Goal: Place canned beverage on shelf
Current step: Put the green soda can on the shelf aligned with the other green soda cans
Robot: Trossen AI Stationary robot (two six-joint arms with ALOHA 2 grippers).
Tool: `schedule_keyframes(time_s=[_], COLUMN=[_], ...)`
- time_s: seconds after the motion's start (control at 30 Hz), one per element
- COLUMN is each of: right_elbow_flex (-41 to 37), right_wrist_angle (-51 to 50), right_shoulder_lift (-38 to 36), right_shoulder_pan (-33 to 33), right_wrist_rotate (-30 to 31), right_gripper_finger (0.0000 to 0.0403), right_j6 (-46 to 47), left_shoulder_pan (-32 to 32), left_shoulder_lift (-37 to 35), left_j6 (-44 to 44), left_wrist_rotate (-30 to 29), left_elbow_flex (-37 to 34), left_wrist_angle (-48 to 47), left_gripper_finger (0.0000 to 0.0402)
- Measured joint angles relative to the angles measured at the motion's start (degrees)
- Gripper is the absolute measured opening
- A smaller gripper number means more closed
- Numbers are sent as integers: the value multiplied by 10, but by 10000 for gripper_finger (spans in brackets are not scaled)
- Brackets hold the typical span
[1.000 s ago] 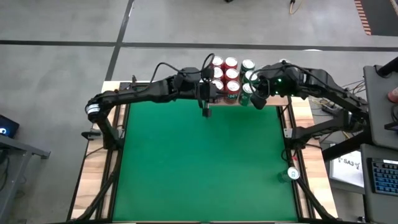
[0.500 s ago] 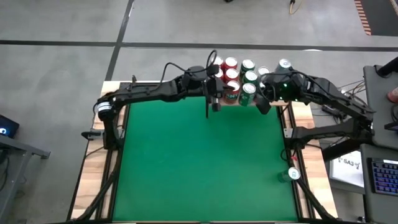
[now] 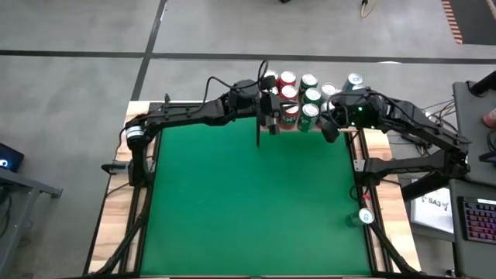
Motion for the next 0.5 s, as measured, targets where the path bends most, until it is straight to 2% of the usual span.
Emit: schedule_keyframes(time_s=[0.1,0.27,0.5], right_elbow_flex=[0,0,13], right_wrist_angle=[0,1,36], right_shoulder_lift=[10,30,52], right_shoulder_pan=[0,0,0], right_wrist_rotate=[1,6,29], right_gripper_finger=[12,12,12], right_j6=[12,2,-12], left_shoulder_pan=[0,-1,-1], left_shoulder_lift=[0,4,8], left_j6=[-14,-84,-113], left_wrist_rotate=[0,0,-1], left_elbow_flex=[1,0,-1], left_wrist_angle=[-1,-2,-2], left_gripper_finger=[0,0,0])
